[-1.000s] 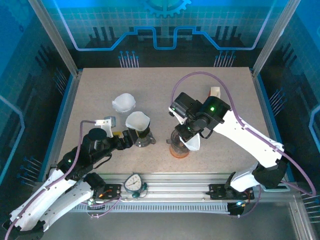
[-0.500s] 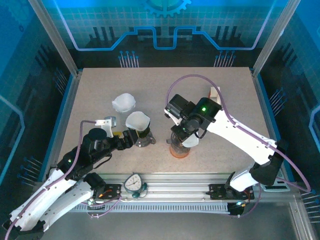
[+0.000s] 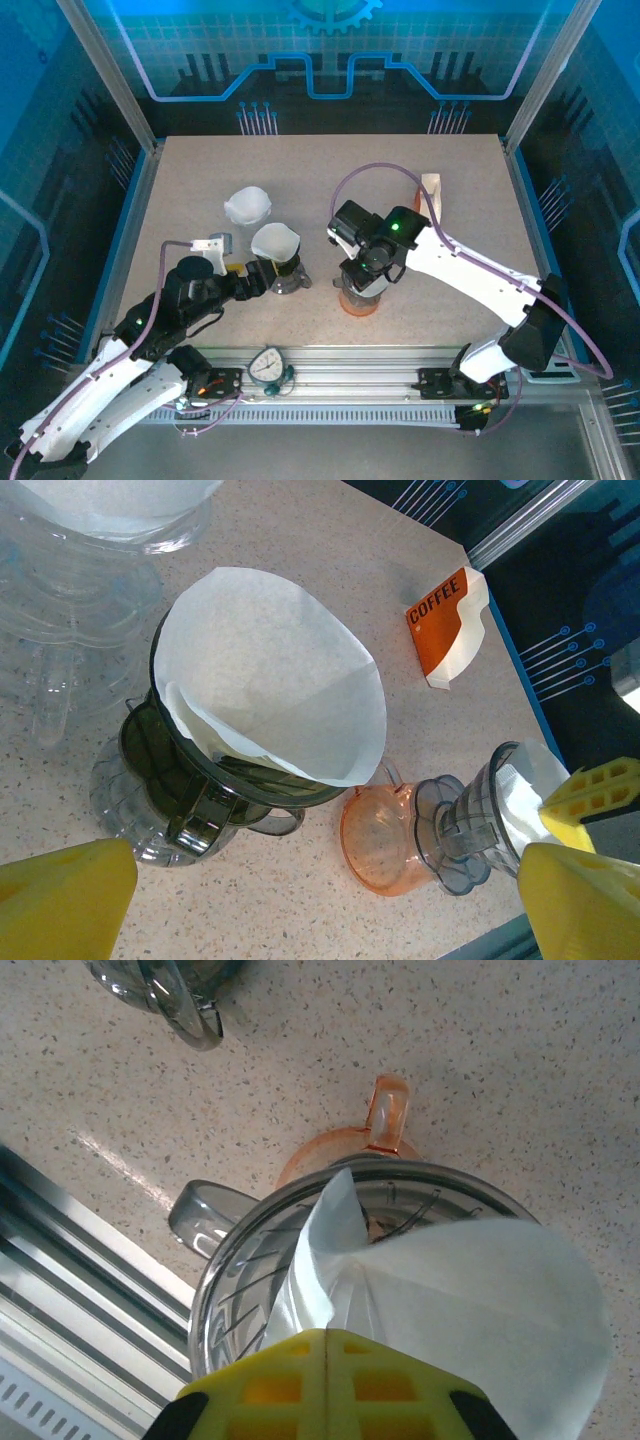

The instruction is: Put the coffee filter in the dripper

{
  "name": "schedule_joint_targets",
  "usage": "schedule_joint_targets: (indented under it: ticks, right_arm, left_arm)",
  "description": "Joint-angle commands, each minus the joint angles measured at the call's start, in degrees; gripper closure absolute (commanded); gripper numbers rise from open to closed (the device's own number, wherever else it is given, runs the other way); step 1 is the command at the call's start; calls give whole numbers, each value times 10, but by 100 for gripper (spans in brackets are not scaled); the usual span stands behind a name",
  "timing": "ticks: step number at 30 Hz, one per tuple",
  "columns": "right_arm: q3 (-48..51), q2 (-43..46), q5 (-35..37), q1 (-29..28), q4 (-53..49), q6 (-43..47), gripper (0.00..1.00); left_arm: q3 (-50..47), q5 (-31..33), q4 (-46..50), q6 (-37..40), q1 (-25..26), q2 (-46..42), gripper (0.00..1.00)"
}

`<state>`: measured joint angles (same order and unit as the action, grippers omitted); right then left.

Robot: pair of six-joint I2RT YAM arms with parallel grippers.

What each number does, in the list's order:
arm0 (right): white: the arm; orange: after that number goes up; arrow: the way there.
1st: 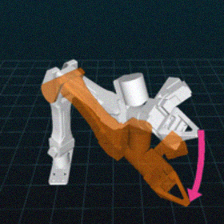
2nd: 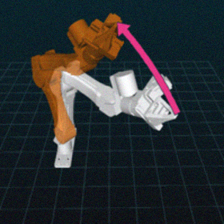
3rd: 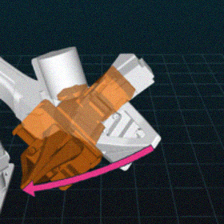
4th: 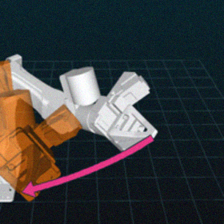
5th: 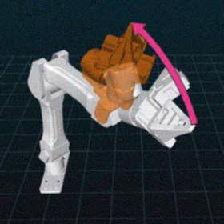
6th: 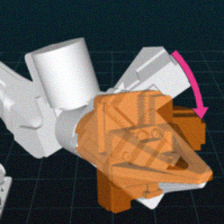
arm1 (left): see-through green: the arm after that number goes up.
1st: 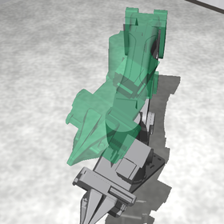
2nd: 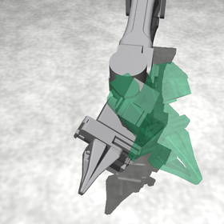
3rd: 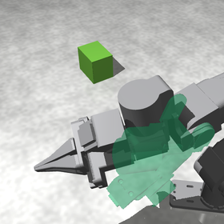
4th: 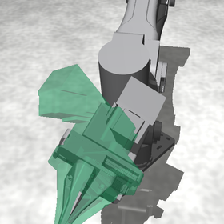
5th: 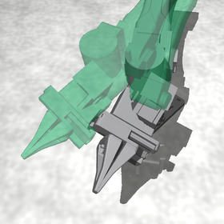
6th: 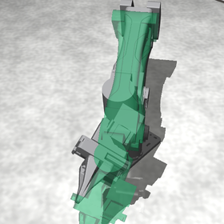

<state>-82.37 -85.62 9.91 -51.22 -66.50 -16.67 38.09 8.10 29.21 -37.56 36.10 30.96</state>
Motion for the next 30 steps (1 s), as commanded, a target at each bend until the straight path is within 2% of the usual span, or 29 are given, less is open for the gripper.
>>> schedule_joint_targets:
  ticks: [1, 10, 17, 20, 26, 30]
  right_arm:
    - [12, 15, -12, 7, 22, -9, 99]
    - [26, 62, -14, 8, 45, -19, 71]
    - [61, 115, -20, 8, 87, -38, 43]
    - [82, 145, -12, 9, 107, -47, 39]
    - [147, 225, 29, 17, 162, -77, 35]
    - [192, 281, 58, 30, 193, -98, 33]
  left_arm:
    - [-5, -11, -15, -5, -5, -3, 1]
    - [2, -21, -17, -7, -5, 4, 1]
    - [20, -45, -30, -5, -5, 33, 1]
    - [31, -75, -48, 0, -5, 49, 1]
    - [87, -138, -56, 13, 3, 115, 28]
    - [137, -114, -45, 34, 63, 177, 30]
